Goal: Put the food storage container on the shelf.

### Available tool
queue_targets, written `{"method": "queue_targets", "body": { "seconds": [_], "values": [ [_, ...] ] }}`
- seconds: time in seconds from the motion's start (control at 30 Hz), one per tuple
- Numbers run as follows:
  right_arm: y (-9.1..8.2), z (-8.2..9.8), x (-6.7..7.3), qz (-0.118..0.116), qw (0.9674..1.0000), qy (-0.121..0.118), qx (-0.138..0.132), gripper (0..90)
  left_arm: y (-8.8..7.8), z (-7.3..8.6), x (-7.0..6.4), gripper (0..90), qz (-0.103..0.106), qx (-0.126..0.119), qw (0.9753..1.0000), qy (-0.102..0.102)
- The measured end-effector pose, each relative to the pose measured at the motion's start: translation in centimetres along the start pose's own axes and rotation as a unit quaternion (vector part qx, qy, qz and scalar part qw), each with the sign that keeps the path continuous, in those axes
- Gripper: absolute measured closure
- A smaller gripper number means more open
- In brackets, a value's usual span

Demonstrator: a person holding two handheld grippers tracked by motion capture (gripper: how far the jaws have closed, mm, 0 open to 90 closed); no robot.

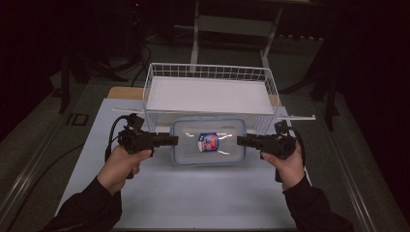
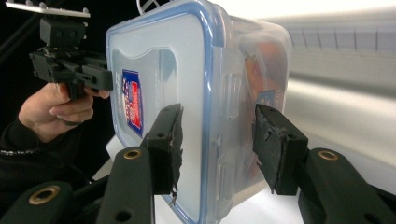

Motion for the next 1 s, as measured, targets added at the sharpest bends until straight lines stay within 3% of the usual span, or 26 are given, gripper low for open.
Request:
{"method": "queue_targets", "body": {
  "seconds": [0.43,0.67,1.0],
  "values": [
    [-0.7,-5.8,0.3,0.003,0.9993,-0.009,-0.036,53.0,-0.1,-5.8,-1.1,57.0,-0.009,-0.014,0.9996,0.023],
    [-0.6,-8.4,0.1,-0.001,0.9989,0.000,-0.046,52.9,-0.3,-8.7,-1.4,57.0,-0.020,-0.022,0.9991,0.031],
    [0.3,-11.0,-0.8,0.004,0.9990,0.002,-0.045,52.7,0.3,-11.3,0.0,56.9,-0.020,-0.023,0.9992,0.024]
  ]
}}
Point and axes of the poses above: each handheld gripper's, and its own axes: y roughly forward along the jaws, z roughly out of its underside, x roughly to its left, the point moved 8 cm from there along y, roughly forward along the jaws, and after that the axes turned 5 degrees about -x, right-handed, at the moved point
